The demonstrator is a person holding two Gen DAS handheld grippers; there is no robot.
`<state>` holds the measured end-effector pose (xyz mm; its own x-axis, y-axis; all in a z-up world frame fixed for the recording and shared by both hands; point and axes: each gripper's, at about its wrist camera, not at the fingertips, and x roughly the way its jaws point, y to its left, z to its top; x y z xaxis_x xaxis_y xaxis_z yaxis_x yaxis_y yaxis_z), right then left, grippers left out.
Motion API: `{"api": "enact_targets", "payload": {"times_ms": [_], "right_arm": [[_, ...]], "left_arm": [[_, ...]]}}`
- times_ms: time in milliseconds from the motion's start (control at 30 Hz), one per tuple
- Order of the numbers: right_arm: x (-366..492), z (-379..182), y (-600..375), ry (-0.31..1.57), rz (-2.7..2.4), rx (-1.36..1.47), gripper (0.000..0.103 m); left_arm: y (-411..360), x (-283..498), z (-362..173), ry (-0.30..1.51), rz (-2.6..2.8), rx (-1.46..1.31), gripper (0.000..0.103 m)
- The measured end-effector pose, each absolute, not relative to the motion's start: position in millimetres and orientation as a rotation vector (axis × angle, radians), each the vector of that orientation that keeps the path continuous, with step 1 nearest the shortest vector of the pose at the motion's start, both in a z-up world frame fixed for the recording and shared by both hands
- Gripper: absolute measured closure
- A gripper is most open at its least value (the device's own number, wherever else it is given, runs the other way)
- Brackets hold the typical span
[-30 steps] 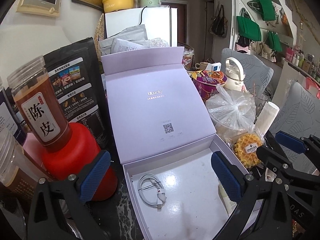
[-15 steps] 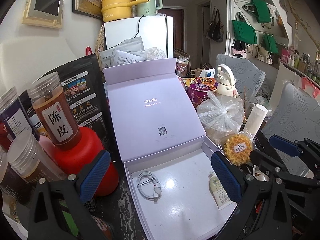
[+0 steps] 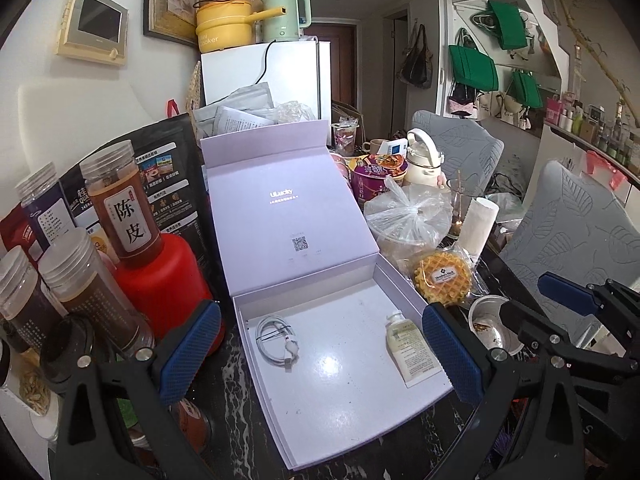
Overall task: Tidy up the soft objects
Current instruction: 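Withdraw both open tools from the box back toward the table items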
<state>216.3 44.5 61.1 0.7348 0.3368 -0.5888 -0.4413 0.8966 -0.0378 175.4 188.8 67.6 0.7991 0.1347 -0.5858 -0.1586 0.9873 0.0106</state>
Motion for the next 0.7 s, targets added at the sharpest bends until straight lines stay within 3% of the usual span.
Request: {"api": "enact_targets", "payload": {"times_ms": [533,700], "right_arm": [[143,50,7,0.617,0.403,-0.159,0.051],[120,48,-5,0.611,0.392,-0.155,0.041]], "left_arm": [[150,113,60,0.627,0.105,-0.011,0.000],[134,95,58,0.621,0.067,-0.002,0.000]]}}
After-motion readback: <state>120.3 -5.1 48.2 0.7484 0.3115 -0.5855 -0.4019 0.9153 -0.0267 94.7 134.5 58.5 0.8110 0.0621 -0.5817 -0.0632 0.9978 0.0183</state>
